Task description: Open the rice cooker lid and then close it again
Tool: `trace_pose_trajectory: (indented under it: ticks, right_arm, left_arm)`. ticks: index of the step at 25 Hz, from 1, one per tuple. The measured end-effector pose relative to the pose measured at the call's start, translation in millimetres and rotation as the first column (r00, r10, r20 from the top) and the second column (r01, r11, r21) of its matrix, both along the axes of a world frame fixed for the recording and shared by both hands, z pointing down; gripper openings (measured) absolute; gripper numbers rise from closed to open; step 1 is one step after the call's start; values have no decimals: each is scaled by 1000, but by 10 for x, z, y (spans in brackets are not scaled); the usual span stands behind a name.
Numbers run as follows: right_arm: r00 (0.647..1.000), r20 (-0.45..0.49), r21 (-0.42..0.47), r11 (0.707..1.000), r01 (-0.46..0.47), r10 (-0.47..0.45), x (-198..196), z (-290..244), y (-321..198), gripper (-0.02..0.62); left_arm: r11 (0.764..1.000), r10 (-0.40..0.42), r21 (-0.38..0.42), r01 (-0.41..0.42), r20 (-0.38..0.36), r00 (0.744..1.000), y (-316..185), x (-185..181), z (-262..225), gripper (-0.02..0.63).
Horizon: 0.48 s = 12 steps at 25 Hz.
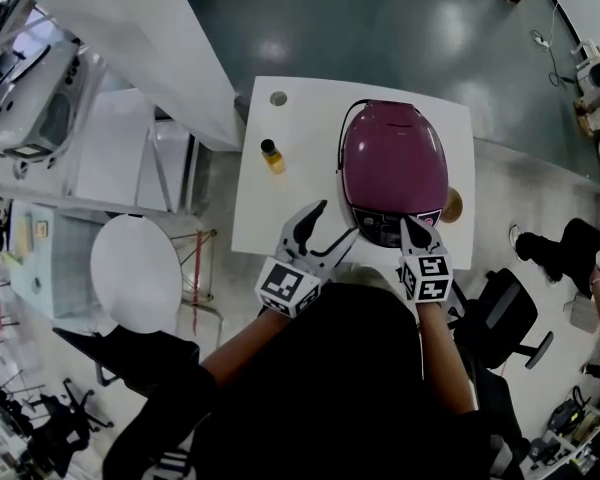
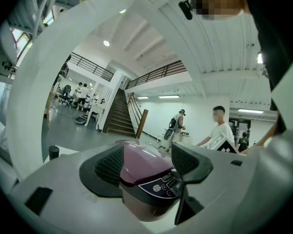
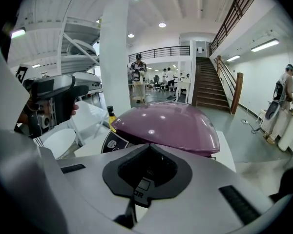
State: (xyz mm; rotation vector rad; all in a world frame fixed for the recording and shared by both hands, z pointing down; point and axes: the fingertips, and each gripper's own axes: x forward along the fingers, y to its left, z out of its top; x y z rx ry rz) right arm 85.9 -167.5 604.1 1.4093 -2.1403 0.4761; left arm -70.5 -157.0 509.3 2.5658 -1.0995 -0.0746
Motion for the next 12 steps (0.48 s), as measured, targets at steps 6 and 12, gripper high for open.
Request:
trace_pose_trajectory:
  ticks: [6, 12]
  right_arm:
    - [1000, 2, -1, 1000, -9, 9, -9, 9, 2, 0]
    - [999, 25, 0, 999, -41, 41, -2, -15, -34, 0]
  left_arm:
    - [1000, 7, 23, -7, -9, 1000, 7, -47, -49, 281]
    - [999, 1, 34, 0, -17, 1000, -18, -135, -115, 280]
